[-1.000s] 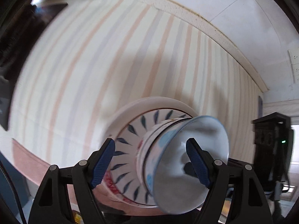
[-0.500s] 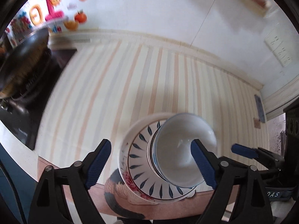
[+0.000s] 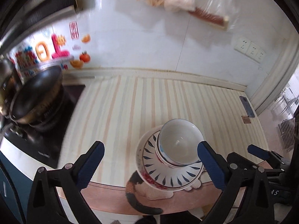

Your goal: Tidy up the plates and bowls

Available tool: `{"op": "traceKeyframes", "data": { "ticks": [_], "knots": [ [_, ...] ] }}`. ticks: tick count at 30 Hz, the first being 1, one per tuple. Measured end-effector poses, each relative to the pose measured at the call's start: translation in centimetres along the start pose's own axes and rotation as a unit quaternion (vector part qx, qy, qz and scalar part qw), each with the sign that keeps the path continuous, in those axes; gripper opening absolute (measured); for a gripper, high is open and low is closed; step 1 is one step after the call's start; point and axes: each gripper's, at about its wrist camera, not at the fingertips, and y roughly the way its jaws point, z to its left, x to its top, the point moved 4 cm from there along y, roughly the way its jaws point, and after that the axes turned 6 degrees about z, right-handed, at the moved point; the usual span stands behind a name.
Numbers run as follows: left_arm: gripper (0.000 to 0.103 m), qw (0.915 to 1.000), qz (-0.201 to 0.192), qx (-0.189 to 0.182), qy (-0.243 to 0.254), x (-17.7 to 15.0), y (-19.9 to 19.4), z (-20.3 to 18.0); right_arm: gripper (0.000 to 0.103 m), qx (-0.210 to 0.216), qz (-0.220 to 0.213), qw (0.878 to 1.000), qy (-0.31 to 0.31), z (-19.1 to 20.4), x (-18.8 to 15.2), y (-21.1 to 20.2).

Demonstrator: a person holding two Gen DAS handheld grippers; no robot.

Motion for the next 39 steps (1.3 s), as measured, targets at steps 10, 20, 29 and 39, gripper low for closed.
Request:
{"op": "traceKeyframes", "data": {
  "ticks": [10,20,29,39],
  "knots": [
    [0.102,0.9982,-0.051,0.030,0.009,-3.3,-7.6,-0.5,0.100,-0.035,-0.072,0.997,0.010,1.8,-4.5,-8.3],
    [0.102,0.9932,-0.102,0.055,-0.008,-7.4,-14.4,-1.8,0.101,-0.047,-0.135,0.989,-0.028,3.5,-9.5,-17.4],
    [0.102,0.9924,-0.103,0.062,-0.028,-12.2,-18.3,-3.2,0.101,-0.046,-0.151,0.987,-0.042,3.0,-14.6,-23.2],
    [0.103,0.9929,-0.109,0.039,-0.024,-15.8,-21.1,-3.3,0.101,-0.077,-0.178,0.980,-0.053,4.0,-19.2,-27.3]
  ]
}}
